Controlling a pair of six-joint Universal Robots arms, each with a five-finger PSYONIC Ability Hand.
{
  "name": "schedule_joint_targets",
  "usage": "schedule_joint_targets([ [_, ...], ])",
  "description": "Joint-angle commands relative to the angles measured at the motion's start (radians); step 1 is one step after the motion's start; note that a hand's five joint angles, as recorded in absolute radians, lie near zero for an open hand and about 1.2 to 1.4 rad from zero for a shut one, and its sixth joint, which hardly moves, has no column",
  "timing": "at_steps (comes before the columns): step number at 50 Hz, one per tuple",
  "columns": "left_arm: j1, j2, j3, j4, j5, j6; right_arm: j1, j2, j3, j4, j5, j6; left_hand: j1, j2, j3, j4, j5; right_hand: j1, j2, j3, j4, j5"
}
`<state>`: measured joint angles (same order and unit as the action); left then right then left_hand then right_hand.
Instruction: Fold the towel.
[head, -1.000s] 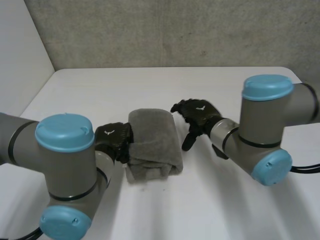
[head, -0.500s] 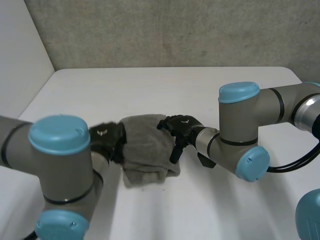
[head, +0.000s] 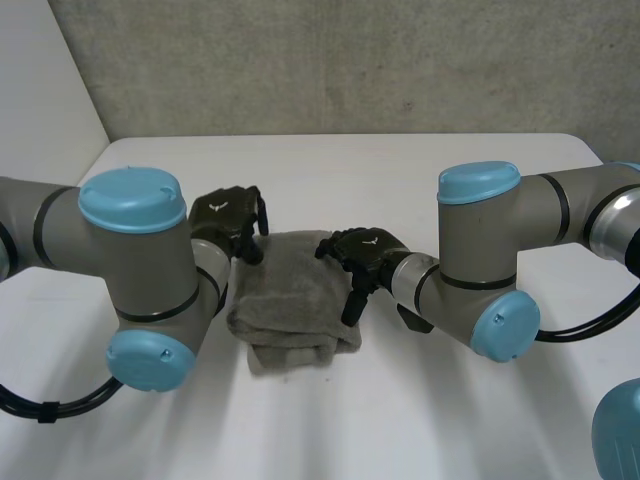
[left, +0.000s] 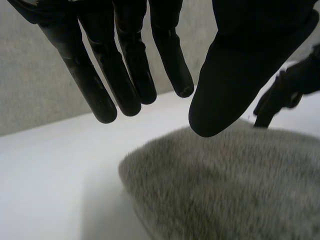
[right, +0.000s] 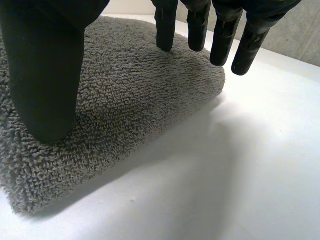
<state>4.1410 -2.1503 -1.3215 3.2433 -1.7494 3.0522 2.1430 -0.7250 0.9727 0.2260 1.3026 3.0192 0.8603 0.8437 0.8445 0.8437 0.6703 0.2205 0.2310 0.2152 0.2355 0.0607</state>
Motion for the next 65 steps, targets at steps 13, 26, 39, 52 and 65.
schedule_joint_targets([
  [13,0.008,-0.011,-0.148,-0.022,-0.004,0.002,0.0,0.015,0.001,-0.005,0.03,-0.068,-0.5,-0.483,-0.484,-0.483,-0.485,-0.046,-0.056,-0.041,-0.061,-0.061],
  [26,0.007,0.171,-0.128,-0.023,-0.004,0.002,-0.014,-0.175,0.009,-0.008,0.079,-0.062,-0.62,-0.604,-0.605,-0.604,-0.605,-0.046,-0.056,-0.041,-0.061,-0.061],
  [39,0.132,0.512,-0.016,-0.204,-0.004,-0.003,-0.172,-0.563,0.096,-0.02,0.179,-0.022,-0.635,-0.618,-0.619,-0.618,-0.62,-0.046,-0.056,-0.041,-0.061,-0.061],
  [52,0.196,0.546,0.073,-0.474,0.077,-0.012,-0.264,-0.715,0.173,-0.011,0.247,-0.019,-0.673,-0.657,-0.657,-0.657,-0.658,-0.046,-0.056,-0.041,-0.061,-0.061],
  [65,0.191,0.546,0.021,-0.439,0.082,-0.015,-0.273,-0.723,0.256,-0.068,0.234,-0.014,-0.673,-0.657,-0.657,-0.657,-0.658,-0.046,-0.056,-0.041,-0.061,-0.061],
])
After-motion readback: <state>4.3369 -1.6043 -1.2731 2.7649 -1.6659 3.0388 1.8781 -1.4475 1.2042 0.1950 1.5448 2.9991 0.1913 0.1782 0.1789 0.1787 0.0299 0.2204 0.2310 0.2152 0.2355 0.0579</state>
